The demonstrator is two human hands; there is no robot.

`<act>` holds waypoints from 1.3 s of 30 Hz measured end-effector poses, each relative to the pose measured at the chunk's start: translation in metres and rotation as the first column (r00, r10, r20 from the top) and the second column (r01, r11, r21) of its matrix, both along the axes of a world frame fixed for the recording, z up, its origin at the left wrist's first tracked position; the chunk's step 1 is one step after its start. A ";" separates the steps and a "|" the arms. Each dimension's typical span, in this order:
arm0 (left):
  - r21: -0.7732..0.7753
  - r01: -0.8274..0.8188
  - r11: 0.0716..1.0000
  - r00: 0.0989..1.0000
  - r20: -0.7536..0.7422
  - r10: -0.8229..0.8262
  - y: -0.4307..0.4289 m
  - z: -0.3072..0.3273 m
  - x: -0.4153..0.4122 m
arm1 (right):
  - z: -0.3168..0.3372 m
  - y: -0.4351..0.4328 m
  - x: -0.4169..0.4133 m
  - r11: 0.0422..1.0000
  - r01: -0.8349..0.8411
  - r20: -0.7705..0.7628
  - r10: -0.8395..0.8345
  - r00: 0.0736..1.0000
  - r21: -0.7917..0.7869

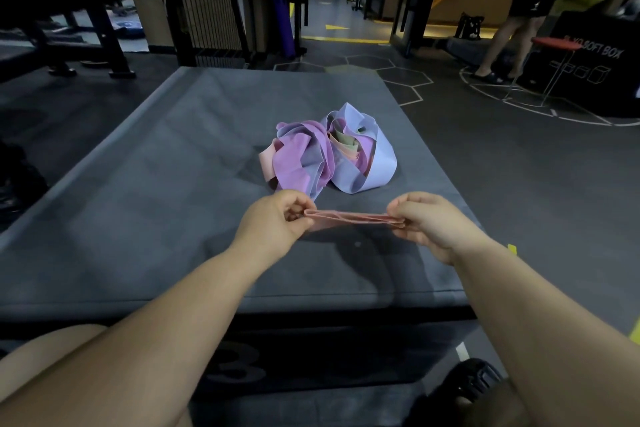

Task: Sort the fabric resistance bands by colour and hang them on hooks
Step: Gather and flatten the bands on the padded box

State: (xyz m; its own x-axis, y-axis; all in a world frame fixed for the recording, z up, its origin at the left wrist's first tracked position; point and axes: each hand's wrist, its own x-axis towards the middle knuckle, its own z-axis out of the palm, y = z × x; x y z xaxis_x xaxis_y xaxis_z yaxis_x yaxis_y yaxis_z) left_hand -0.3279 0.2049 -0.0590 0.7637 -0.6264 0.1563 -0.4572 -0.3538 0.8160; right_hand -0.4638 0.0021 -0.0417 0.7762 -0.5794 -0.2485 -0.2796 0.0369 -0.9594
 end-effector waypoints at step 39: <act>0.701 0.199 0.685 0.794 0.294 -0.532 -0.006 -0.026 -0.015 | -0.045 0.012 -0.011 0.223 -0.602 -0.620 -0.014 0.784 -0.766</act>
State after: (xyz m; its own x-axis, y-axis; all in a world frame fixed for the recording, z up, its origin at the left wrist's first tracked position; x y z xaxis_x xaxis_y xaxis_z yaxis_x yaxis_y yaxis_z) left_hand -0.3425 0.1990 -0.0849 0.3917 -0.9131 -0.1132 -0.9022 -0.4053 0.1475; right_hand -0.4743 0.0144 -0.0870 0.9205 -0.3826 -0.0790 -0.3848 -0.9229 -0.0148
